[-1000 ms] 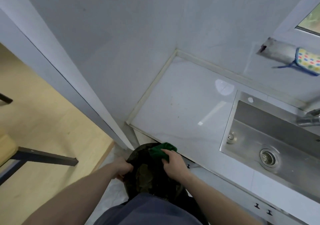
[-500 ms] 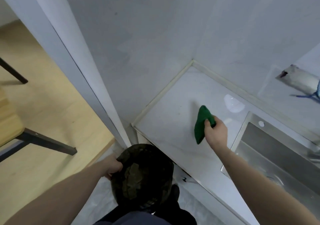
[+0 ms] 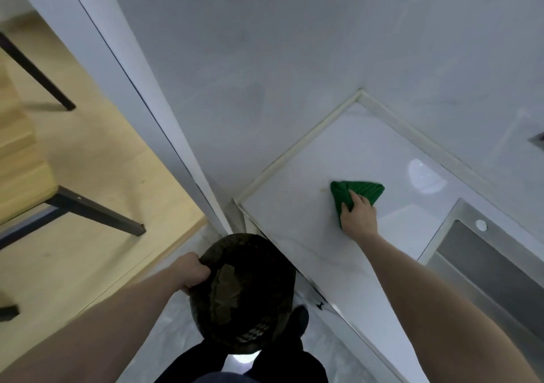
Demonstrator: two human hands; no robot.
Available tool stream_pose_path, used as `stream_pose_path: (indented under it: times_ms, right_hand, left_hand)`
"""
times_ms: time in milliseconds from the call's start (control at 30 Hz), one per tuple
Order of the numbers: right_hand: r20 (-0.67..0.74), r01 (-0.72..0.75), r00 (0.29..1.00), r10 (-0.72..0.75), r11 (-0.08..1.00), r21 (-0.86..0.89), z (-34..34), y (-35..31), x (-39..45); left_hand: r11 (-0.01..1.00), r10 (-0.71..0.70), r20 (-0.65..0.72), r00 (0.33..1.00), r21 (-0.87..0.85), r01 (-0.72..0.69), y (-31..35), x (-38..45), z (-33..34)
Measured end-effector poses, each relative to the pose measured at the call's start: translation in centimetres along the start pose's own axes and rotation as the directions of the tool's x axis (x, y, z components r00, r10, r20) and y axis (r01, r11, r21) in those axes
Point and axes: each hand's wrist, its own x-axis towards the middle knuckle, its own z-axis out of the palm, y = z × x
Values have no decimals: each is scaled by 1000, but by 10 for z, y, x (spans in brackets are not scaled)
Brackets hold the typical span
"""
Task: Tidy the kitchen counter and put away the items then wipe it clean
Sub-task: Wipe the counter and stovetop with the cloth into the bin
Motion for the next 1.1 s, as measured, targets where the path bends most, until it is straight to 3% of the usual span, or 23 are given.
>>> stream_pose_path:
  times_ms: [200, 367, 567, 800, 933, 1100]
  right_hand:
    - [22, 150, 988, -150, 989, 4, 27, -7, -37]
    - [55, 272, 960, -273, 962, 25, 80, -42, -118]
    - [115, 238, 954, -277, 933, 269, 110, -79, -179]
    - [-63, 192, 981, -183, 882, 430, 50, -68, -166]
    - [-232, 197, 969, -84, 829, 524, 4, -60, -131]
    - [-411, 249, 910, -50, 859, 448, -38, -51, -62]
  left_hand:
    - [1000, 17, 25, 1000, 5, -17, 2, 1, -10]
    - [999, 31, 36, 999, 22, -32, 4, -2, -15]
    - [999, 43, 54, 998, 22, -44, 4, -6, -19]
    - [997, 48, 45, 998, 59, -51, 4, -7, -24]
    - [996, 48, 42, 998, 76, -51, 10, -6, -28]
    - [992, 49, 36, 998, 112, -53, 17, -3, -33]
